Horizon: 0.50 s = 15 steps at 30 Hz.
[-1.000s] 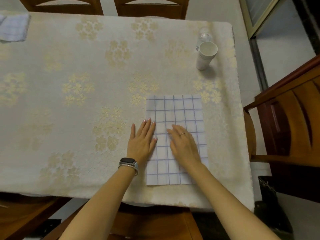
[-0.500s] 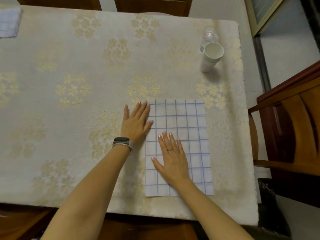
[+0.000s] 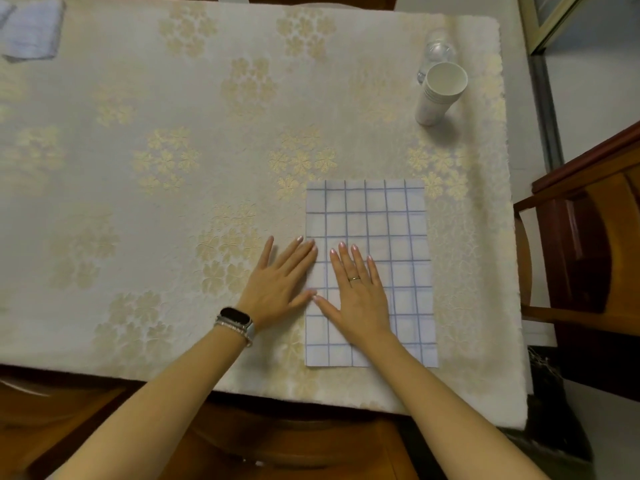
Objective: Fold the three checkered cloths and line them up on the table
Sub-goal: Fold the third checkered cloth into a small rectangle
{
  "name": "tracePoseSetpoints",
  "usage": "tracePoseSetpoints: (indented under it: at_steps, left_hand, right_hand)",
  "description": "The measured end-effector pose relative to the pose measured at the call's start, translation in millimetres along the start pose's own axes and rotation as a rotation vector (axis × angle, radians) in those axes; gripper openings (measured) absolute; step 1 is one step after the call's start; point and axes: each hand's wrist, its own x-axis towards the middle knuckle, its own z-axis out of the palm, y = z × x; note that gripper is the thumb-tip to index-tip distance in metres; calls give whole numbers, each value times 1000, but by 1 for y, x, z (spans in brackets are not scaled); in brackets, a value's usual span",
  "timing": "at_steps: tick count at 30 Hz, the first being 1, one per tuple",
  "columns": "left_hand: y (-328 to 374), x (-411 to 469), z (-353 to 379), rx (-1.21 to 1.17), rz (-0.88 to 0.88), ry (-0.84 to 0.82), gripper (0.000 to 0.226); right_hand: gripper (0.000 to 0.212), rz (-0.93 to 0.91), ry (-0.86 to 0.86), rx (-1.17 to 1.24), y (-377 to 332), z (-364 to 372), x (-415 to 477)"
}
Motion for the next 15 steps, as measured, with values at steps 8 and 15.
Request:
tracePoseSetpoints:
  at_steps: [8, 15]
  left_hand:
    - [12, -59, 5, -30, 6, -81, 103]
    - [26, -77, 5, -75, 61, -61, 100]
  right_hand:
    - [76, -37, 31, -34, 4, 3, -1]
    - [71, -52, 29, 15, 3, -1, -5]
